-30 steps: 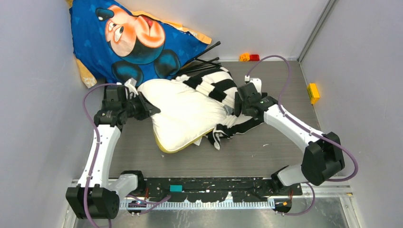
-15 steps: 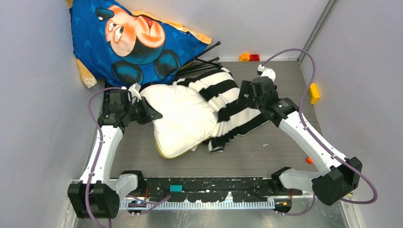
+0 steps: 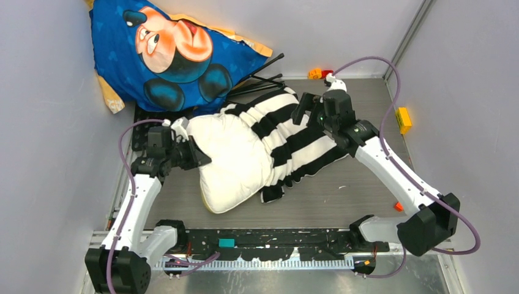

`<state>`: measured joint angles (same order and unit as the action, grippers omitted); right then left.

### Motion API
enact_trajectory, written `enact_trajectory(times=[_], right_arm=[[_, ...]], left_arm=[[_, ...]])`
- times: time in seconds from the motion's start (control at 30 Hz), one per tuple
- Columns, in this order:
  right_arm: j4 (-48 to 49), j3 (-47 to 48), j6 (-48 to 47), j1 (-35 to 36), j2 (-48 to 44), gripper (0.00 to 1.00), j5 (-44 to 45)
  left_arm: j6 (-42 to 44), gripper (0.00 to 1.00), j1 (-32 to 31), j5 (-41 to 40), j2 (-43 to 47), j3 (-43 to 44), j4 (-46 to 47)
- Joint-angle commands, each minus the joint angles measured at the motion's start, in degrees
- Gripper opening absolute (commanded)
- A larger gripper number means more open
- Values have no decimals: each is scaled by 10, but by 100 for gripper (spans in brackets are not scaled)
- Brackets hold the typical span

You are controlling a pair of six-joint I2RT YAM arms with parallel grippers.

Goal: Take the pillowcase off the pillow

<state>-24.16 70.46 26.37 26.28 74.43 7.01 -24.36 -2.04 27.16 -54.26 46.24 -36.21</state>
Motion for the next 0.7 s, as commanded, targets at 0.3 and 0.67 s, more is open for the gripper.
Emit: enact_trajectory(times=[0.3,0.67], right_arm=[[20,-64,42,-2,-64,99,-55],[-25,56,-65,-2,75,97,-149]], left_arm=[[28,0,-97,-12,20,9,-23],[41,0,-101,-17,-2,32,-51]])
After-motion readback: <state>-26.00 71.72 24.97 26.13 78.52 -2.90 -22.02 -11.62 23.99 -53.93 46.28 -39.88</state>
